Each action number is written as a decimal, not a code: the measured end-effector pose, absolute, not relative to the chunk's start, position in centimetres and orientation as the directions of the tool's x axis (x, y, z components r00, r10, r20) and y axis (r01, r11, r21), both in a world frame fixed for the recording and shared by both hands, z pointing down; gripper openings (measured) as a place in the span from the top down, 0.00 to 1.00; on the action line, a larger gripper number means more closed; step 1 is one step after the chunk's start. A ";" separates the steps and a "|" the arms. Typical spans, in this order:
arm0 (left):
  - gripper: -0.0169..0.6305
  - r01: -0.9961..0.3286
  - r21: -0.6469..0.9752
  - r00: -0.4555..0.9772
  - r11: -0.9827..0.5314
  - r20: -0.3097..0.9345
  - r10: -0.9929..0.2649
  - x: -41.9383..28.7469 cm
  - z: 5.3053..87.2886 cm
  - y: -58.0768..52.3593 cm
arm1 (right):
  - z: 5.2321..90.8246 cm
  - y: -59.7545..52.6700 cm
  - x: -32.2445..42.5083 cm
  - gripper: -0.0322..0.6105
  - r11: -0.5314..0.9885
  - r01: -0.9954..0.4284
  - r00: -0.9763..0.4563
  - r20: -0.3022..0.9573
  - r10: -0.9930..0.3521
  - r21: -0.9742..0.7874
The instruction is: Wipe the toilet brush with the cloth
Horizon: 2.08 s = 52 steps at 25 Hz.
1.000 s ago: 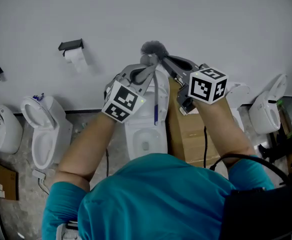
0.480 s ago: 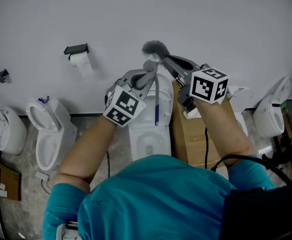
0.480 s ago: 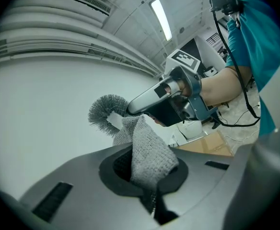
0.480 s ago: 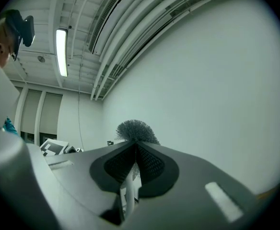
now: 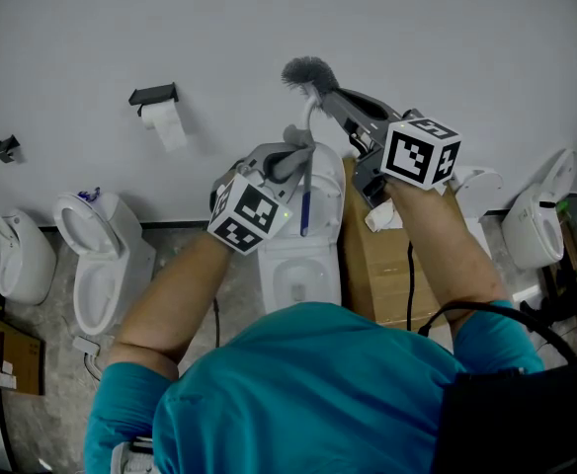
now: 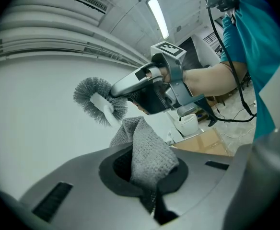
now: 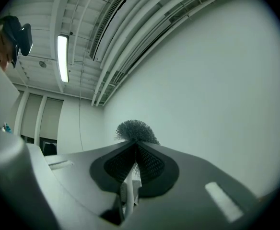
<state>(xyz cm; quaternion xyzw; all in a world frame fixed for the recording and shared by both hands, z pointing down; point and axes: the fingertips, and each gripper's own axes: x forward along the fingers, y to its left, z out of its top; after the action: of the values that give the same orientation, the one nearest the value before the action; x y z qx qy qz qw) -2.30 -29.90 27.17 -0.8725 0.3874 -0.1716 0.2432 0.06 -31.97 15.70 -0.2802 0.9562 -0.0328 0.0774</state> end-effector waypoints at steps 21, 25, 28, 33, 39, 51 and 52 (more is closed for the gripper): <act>0.95 -0.555 -0.559 0.630 -0.616 0.201 -0.750 -2.3 32.1 -26.8 | 12.0 -29.6 -0.2 0.93 0.859 -0.500 -0.830 -0.221 -0.512 -0.110; 0.95 -0.543 -0.548 0.634 -0.636 0.230 -0.739 -2.1 33.8 -26.1 | 11.4 -29.2 -0.2 0.93 0.859 -0.500 -0.827 -0.235 -0.510 -0.104; 0.95 -0.534 -0.545 0.633 -0.647 0.250 -0.733 -1.9 34.9 -25.5 | 11.1 -29.0 -0.2 0.93 0.859 -0.500 -0.825 -0.242 -0.510 -0.105; 0.95 -0.522 -0.533 0.629 -0.666 0.286 -0.722 -1.7 37.4 -25.1 | 11.1 -29.0 0.0 0.93 0.861 -0.498 -0.823 -0.254 -0.508 -0.107; 0.95 -0.481 -0.528 0.623 -0.700 0.356 -0.696 -1.1 41.4 -24.1 | 10.7 -28.6 0.1 0.93 0.866 -0.489 -0.823 -0.273 -0.499 -0.108; 0.95 -0.611 -0.239 0.727 -0.754 0.207 -0.655 -5.5 36.9 -24.6 | 12.3 -29.5 0.2 0.93 0.873 -0.469 -0.840 -0.240 -0.487 -0.132; 0.95 -0.629 -0.193 0.736 -0.753 0.162 -0.657 -6.3 34.7 -25.4 | 12.7 -29.6 0.1 0.93 0.879 -0.456 -0.848 -0.231 -0.477 -0.139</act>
<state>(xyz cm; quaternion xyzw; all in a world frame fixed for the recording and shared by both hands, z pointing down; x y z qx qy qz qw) -6.31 -25.41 34.70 -0.9296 0.3460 -0.1105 0.0626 0.08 -29.60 12.69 -0.2429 0.9605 -0.0395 0.1304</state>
